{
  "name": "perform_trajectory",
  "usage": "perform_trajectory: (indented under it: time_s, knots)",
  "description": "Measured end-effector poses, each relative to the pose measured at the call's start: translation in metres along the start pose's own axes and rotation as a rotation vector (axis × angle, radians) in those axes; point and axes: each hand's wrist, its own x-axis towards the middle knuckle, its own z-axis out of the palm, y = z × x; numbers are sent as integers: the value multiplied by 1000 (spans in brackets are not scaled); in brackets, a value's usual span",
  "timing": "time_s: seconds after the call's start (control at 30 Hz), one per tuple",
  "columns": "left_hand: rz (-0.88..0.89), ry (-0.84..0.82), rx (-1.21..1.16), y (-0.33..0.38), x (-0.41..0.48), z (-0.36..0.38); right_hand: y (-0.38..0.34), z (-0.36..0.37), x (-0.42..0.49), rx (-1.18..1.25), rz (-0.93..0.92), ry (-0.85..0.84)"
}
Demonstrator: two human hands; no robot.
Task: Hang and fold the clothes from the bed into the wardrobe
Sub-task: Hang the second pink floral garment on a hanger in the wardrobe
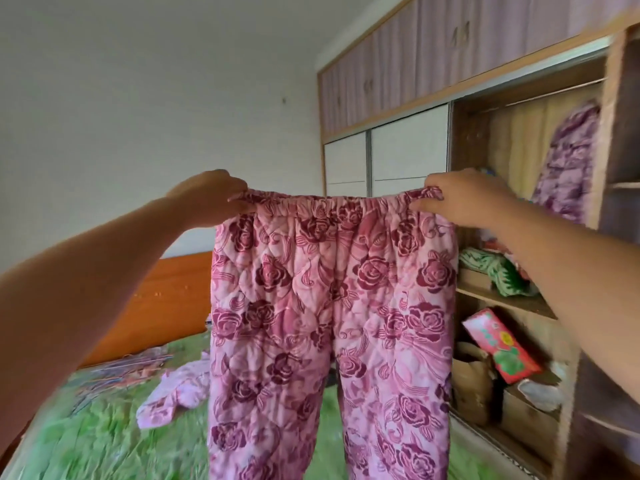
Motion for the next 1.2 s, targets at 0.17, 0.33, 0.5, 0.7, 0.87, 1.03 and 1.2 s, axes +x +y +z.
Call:
perform_trajectory:
  time_s: [0.17, 0.33, 0.5, 0.7, 0.87, 1.03, 1.2]
  knots:
    - [91, 44, -92, 85, 56, -2, 108, -32, -39, -47, 104, 37]
    - [139, 80, -248, 212, 121, 12, 217, -37, -68, 16, 202, 69]
    - [154, 43, -377, 321, 180, 32, 325, -37, -100, 172, 316, 121]
    - [227, -25, -485, 434, 242, 65, 427, -31, -129, 226, 440, 102]
    - [270, -78, -546, 515, 302, 105, 498, -3, -132, 204, 541, 143]
    - [257, -144, -701, 567, 371, 157, 557, 44, -104, 207, 577, 171]
    - [183, -119, -908, 614, 453, 216, 605, 110, -45, 161, 584, 229]
